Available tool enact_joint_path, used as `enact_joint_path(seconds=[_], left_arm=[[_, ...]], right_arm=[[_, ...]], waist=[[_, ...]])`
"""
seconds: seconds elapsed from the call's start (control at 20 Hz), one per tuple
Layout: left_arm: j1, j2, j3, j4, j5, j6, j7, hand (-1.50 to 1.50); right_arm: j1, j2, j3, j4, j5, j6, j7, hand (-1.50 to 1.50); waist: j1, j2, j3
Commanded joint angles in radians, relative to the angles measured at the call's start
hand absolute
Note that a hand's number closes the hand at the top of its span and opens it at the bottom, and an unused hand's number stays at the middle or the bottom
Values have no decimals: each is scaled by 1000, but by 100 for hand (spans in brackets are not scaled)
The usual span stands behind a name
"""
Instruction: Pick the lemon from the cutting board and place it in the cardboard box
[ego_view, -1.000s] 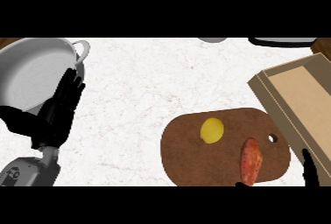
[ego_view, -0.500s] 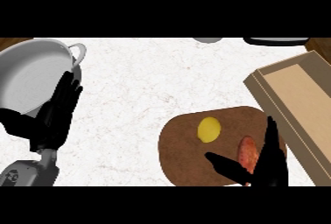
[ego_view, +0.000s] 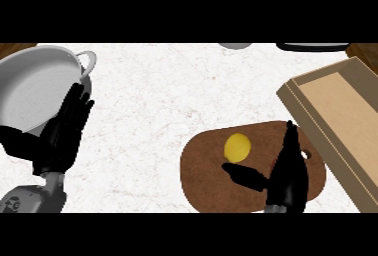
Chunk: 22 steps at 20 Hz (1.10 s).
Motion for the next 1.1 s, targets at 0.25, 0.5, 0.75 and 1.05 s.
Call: enact_joint_path(seconds=[0.25, 0.5, 0.75, 1.05], left_arm=[[25, -16, 9, -25, -31, 6, -6, 0], [8, -13, 37, 38, -19, -39, -16, 0], [53, -28, 26, -5, -50, -27, -18, 0], [0, -74, 7, -28, -90, 27, 33, 0]], right_arm=[[-27, 6, 24, 98, 5, -70, 220, -150], [-126, 6, -1, 131, -20, -30, 261, -150], [-68, 6, -57, 202, -77, -83, 126, -150], [-157, 6, -29, 297, -122, -134, 142, -150]], waist=[[-5, -1, 0], [-5, 1, -1], [-6, -1, 0], [-2, 0, 1]])
